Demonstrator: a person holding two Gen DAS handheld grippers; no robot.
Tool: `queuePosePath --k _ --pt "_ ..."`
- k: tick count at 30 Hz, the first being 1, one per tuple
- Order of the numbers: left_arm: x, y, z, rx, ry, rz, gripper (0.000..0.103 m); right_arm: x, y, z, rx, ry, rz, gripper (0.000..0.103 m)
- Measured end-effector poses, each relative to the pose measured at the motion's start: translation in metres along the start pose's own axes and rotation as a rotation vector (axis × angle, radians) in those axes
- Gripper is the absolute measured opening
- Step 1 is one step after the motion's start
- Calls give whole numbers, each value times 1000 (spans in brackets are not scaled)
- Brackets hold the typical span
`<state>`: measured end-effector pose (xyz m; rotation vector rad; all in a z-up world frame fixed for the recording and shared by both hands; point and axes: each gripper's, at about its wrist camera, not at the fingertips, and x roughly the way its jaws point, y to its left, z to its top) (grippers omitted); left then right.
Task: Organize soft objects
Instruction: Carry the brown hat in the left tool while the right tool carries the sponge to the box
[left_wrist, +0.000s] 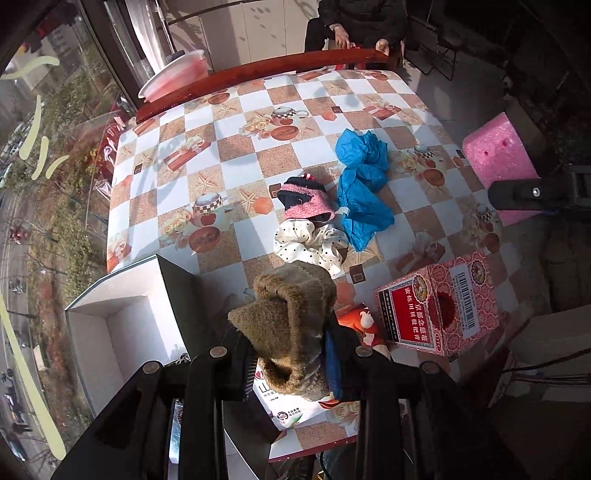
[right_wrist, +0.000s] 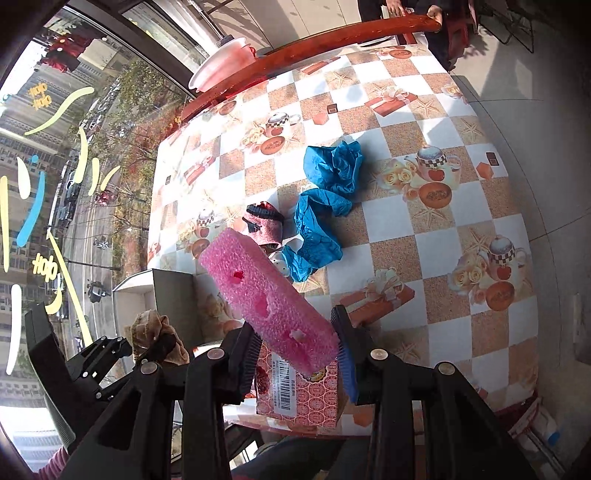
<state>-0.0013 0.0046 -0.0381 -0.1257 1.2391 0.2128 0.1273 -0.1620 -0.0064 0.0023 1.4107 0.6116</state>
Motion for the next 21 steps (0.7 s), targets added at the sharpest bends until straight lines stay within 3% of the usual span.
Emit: queuePosePath --k 12,21 --pt "-34 26 -39 -46 -55 56 33 28 84 -44 -160 83 32 39" --pt "-41 53 -61 -163 -62 81 33 44 123 -67 -287 147 24 39"
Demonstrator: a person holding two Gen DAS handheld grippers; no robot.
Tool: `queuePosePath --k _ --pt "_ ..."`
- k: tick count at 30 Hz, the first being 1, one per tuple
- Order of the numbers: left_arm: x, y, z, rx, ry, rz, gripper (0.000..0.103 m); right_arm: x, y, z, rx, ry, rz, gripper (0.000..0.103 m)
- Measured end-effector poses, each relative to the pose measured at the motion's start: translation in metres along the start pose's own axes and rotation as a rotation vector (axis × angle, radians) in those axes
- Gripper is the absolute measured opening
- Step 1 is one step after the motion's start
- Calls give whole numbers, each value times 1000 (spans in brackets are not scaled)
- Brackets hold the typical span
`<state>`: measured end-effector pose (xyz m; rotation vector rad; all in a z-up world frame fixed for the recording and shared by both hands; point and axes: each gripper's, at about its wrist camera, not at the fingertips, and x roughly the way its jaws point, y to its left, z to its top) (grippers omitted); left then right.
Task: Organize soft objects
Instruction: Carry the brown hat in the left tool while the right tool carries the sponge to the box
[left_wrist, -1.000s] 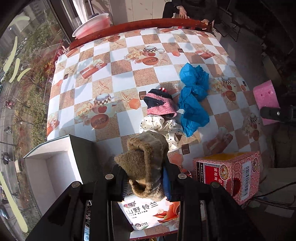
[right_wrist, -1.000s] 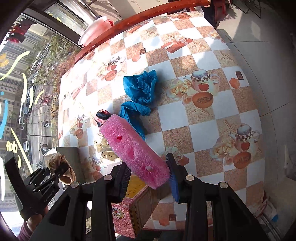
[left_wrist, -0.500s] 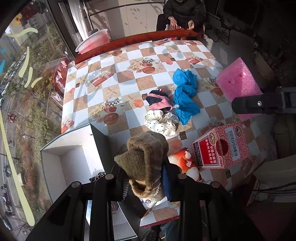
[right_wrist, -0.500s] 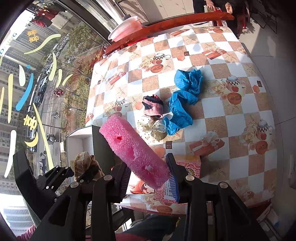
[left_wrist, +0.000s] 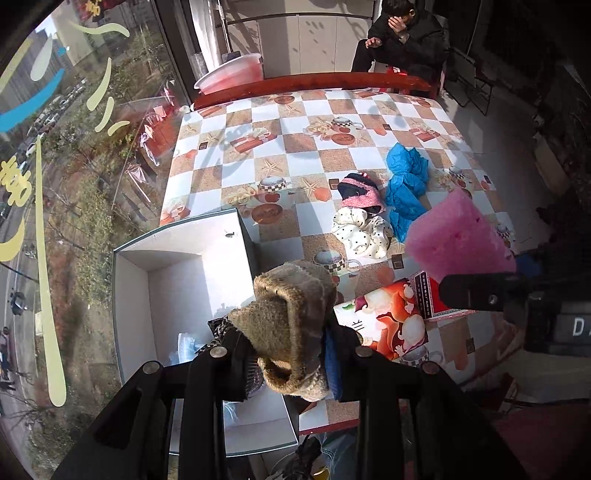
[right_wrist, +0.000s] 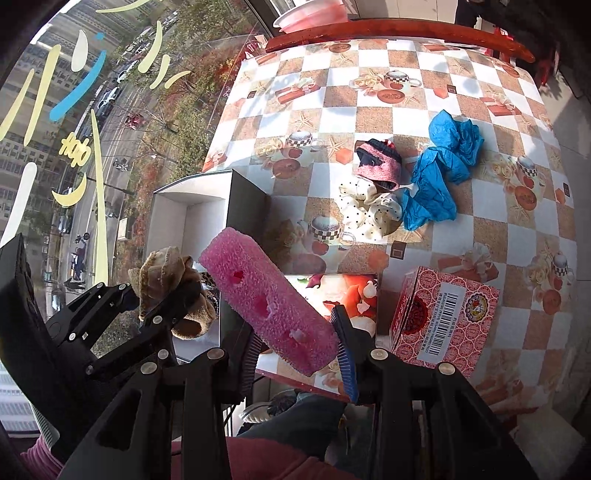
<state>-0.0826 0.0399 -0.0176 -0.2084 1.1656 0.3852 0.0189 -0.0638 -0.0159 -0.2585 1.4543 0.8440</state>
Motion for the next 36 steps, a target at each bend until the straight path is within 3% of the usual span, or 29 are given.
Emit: queuePosePath --k 16,36 --pt "-7 23 -14 -67 -3 23 33 12 24 1 -57 33 8 39" --pt "-5 31 -15 -79 2 23 33 22 33 6 -77 59 8 39"
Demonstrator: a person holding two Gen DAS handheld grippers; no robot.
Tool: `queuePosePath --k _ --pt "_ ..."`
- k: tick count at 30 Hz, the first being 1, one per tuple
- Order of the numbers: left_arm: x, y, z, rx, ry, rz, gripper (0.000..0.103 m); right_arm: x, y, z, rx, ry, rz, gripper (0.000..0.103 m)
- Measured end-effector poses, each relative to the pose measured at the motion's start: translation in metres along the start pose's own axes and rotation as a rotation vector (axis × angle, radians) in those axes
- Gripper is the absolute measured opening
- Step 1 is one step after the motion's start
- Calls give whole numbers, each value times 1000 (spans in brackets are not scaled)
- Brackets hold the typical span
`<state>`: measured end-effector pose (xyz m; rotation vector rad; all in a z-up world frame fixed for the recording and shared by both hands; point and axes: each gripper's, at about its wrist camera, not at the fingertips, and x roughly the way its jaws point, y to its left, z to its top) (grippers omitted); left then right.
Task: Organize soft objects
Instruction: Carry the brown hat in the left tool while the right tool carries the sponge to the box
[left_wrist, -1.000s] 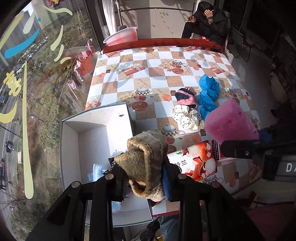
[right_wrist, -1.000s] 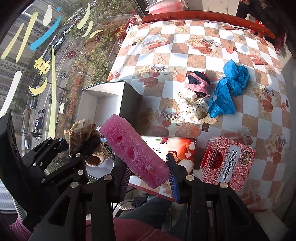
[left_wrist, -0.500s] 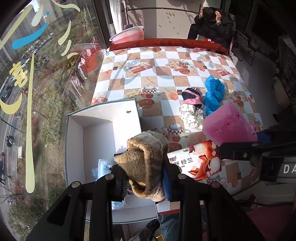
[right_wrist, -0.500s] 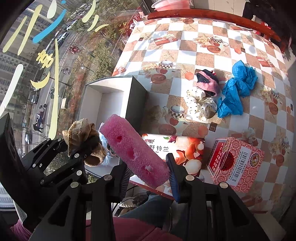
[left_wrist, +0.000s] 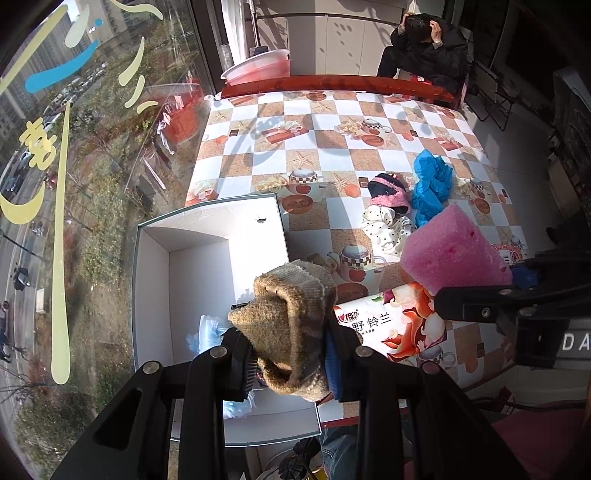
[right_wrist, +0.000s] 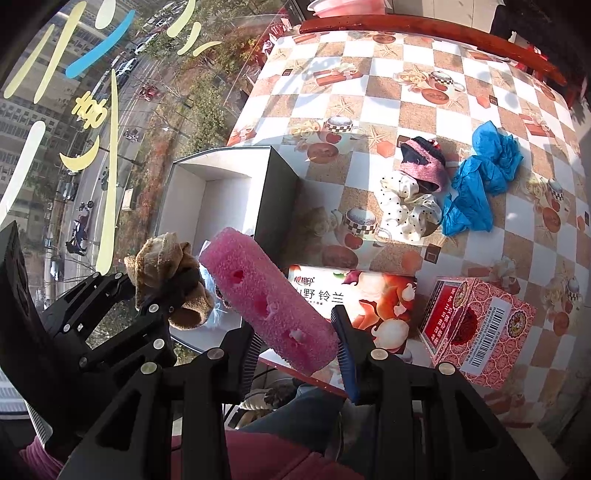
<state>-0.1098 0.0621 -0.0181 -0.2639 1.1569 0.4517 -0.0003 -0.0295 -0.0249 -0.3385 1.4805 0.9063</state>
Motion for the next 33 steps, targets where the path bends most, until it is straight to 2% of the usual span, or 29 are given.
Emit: queuePosePath --k 33 --pt "0 16 -8 -40 10 17 33 10 14 2 -41 22 4 39"
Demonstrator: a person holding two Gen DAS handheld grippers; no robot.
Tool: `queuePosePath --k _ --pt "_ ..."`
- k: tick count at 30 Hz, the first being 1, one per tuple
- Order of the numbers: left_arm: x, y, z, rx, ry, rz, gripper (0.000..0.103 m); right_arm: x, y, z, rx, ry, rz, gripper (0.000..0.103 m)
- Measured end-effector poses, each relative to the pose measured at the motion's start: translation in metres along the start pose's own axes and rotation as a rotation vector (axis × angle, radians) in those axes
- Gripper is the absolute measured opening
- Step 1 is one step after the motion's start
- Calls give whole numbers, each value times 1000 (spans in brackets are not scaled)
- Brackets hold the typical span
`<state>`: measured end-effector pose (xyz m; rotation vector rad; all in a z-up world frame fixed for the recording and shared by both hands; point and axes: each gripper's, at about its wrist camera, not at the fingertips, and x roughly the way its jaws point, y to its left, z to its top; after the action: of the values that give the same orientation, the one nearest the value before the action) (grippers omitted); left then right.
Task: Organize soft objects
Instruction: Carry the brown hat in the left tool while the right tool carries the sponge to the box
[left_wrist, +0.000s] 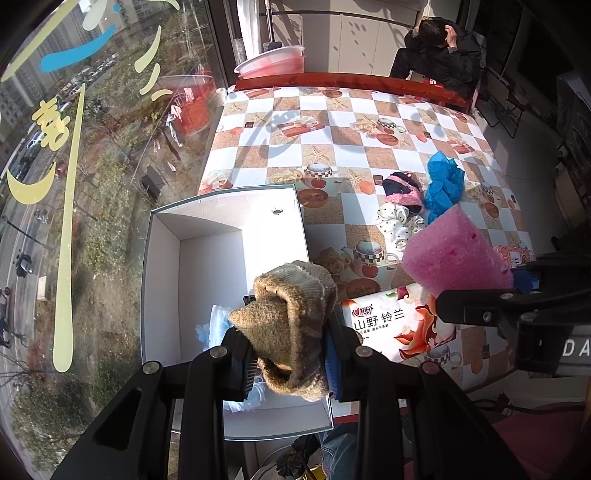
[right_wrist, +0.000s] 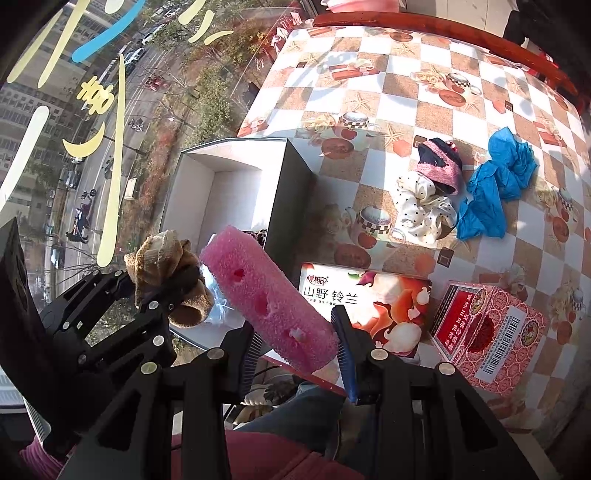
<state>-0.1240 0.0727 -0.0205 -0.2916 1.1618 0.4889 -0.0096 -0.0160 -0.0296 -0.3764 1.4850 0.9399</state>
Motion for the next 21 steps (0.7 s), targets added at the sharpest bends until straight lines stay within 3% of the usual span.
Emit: queuePosePath --k 21 --pt "1 6 -1 -12 0 0 33 5 8 2 -12 6 -4 39"
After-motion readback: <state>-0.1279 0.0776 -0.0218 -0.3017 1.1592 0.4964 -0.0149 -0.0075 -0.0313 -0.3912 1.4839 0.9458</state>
